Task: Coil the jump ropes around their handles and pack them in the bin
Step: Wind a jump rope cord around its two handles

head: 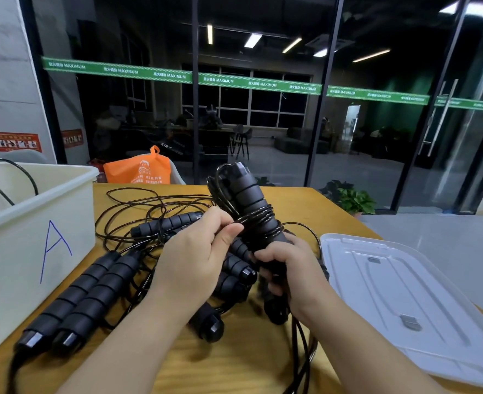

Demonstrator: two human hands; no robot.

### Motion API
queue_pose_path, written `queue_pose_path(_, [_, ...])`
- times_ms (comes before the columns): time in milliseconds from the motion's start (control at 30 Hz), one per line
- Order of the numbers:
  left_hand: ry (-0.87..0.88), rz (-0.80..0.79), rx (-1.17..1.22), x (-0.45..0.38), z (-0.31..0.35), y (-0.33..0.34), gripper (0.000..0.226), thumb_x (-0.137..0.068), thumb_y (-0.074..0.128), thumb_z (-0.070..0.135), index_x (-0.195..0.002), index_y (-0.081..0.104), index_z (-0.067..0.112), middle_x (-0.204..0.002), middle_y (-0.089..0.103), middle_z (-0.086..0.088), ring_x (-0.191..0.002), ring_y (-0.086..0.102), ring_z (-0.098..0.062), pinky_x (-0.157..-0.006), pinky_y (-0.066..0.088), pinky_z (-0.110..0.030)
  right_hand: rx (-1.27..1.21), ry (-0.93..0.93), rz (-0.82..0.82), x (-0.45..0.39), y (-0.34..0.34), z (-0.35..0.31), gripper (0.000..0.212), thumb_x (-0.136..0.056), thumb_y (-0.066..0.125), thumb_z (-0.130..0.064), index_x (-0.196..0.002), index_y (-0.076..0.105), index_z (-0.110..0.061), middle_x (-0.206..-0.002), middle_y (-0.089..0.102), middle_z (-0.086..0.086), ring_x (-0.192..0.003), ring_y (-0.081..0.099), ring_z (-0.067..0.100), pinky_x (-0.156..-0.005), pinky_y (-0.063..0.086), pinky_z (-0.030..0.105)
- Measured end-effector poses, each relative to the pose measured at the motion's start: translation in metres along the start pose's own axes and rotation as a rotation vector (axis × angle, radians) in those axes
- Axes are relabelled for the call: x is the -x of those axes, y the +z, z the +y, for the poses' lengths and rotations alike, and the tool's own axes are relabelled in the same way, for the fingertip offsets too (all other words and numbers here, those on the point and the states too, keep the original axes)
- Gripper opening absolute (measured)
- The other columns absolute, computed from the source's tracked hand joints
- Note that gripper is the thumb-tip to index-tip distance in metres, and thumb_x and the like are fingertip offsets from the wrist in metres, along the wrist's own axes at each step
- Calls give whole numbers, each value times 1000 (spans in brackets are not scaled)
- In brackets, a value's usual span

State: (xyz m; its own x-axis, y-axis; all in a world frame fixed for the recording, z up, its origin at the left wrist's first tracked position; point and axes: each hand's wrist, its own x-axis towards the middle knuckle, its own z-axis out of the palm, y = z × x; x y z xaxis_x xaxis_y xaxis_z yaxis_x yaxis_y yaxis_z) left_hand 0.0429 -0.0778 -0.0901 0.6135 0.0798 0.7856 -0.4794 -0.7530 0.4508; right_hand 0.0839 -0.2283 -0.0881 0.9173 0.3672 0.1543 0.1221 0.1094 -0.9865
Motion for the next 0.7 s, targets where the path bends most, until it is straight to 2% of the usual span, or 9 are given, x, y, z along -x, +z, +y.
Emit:
queue_pose_path(133, [9,15,-80,-1,-2,0,37,-93,33,53,-71,46,26,-60,46,6,-60,48,-10,-51,35,-22,-143,66,-59,-1,1,4,28,-51,57,-15,-79,57,-9,-70,57,8,-45,40,12,-42,24,20])
queue_pose_path(200, [-20,13,-90,-2,-3,0,46,-92,31,56,-64,41,22,-56,40,6,-59,46,-12,-51,36,-29,-216,89,-112,-1,2,5,36,-53,56,-16,-88,57,-4,-70,58,7,-44,39,12,-39,23,19])
queue_pose_path(367, [-115,20,-163,-2,-5,1,62,-85,20,69,-60,46,18,-51,45,4,-55,51,-12,-50,39,-32,-342,130,-209,-2,1,7,44,-55,55,-17,-96,54,-2,-67,56,7,-43,36,11,-36,21,16])
queue_pose_path(433, [-138,19,-165,-2,-9,1,66,-83,19,72,-61,49,17,-49,46,3,-53,51,-13,-50,38,-32,-406,134,-247,-3,0,7,49,-51,62,-17,-97,54,-3,-68,55,8,-42,36,11,-36,23,16])
queue_pose_path(500, [-152,-8,-140,-2,-12,1,66,-82,20,73,-68,53,18,-50,48,0,-52,52,-11,-51,40,-34,-501,147,-307,-5,-3,6,64,-38,75,-22,-96,55,-3,-71,54,9,-41,37,11,-35,26,16])
queue_pose_path(567, [-169,-38,-58,-2,-10,1,56,-80,23,73,-76,54,27,-59,57,-1,-60,57,-10,-56,43,-27,-585,185,-403,-5,-5,5,75,-34,81,-27,-100,55,-4,-72,54,9,-40,39,11,-34,28,17])
queue_pose_path(633, [-201,-80,141,-5,-7,1,44,-78,31,73,-87,54,38,-80,67,7,-75,62,0,-67,45,-15,-662,227,-522,-5,-8,6,73,-42,82,-27,-105,54,-3,-73,55,9,-41,41,11,-34,30,17])
queue_pose_path(667, [-214,-123,283,-6,-6,0,44,-78,36,75,-92,57,39,-84,68,9,-77,65,-2,-73,46,-16,-684,238,-583,-6,-9,7,69,-48,81,-28,-106,56,-1,-74,56,9,-42,43,11,-35,31,17])
queue_pose_path(700, [-222,-164,415,-7,-7,0,49,-77,41,78,-96,60,38,-83,68,5,-76,66,-9,-77,49,-26,-694,243,-638,-6,-10,8,63,-54,79,-29,-106,59,0,-76,57,8,-44,45,11,-36,32,17])
